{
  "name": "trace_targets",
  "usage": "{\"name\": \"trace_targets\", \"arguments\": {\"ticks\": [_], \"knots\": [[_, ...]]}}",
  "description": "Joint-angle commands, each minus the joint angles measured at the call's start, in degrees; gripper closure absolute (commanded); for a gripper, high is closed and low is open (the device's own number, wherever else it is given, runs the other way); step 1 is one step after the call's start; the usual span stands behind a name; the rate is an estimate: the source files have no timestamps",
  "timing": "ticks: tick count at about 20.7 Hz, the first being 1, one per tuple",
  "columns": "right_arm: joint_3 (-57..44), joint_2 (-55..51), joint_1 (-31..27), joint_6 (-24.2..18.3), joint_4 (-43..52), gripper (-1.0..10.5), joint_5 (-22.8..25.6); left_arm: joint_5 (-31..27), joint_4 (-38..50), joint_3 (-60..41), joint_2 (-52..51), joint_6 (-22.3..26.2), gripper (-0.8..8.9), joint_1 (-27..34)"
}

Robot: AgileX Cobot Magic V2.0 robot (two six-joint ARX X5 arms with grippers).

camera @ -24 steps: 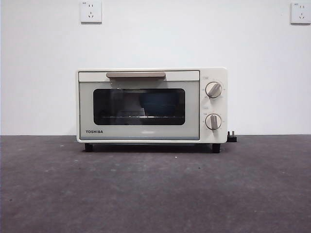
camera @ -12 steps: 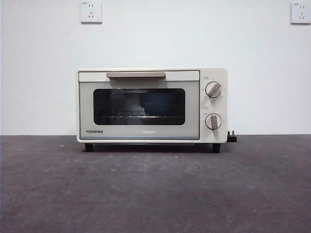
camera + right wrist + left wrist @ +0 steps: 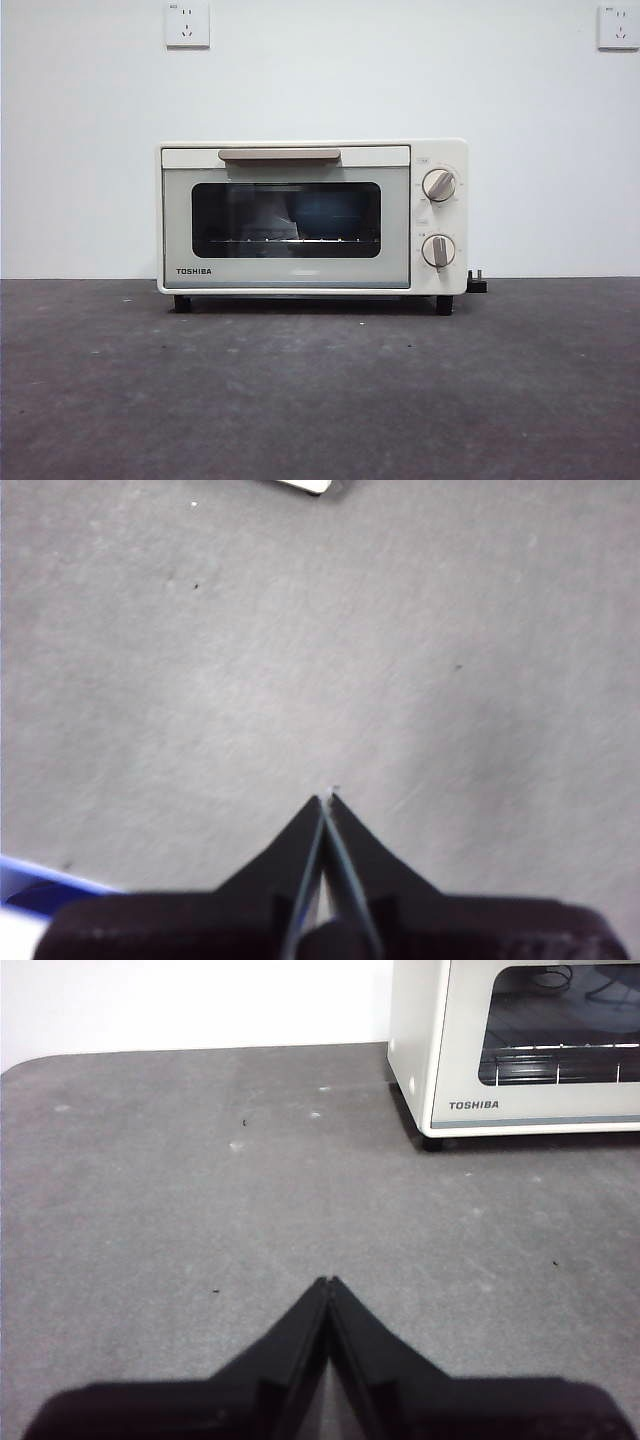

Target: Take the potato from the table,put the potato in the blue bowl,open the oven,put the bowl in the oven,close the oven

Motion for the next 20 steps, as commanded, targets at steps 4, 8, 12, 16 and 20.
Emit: {"name": "trace_targets", "arguments": {"ticks": [4, 8, 12, 16, 20], "knots": [[-5.9, -7.26, -8.37, -8.72, 21.84, 9.5, 1.73, 0.04, 0.39, -0.52, 0.7, -0.37, 8.18, 0.02], [-21.07, -14.23, -18.49, -18.93, 46.64, 9.5, -8.83, 0.04, 0.37, -0.52, 0.9, -0.37, 8.17, 0.02], [-35.78, -17.75, -30.51, -18.27, 63.95, 9.5, -20.59, 0.04, 0.37, -0.52, 0.92, -0.37, 8.17, 0.02], [-43.6, -21.92, -39.85, -17.79, 72.54, 9.5, -31.15, 0.04, 0.37, -0.52, 0.92, -0.37, 8.17, 0.02], [-48.39, -24.87, -47.5, -17.86, 74.9, 9.5, -37.92, 0.04, 0.37, -0.52, 0.92, -0.37, 8.17, 0.02]]}}
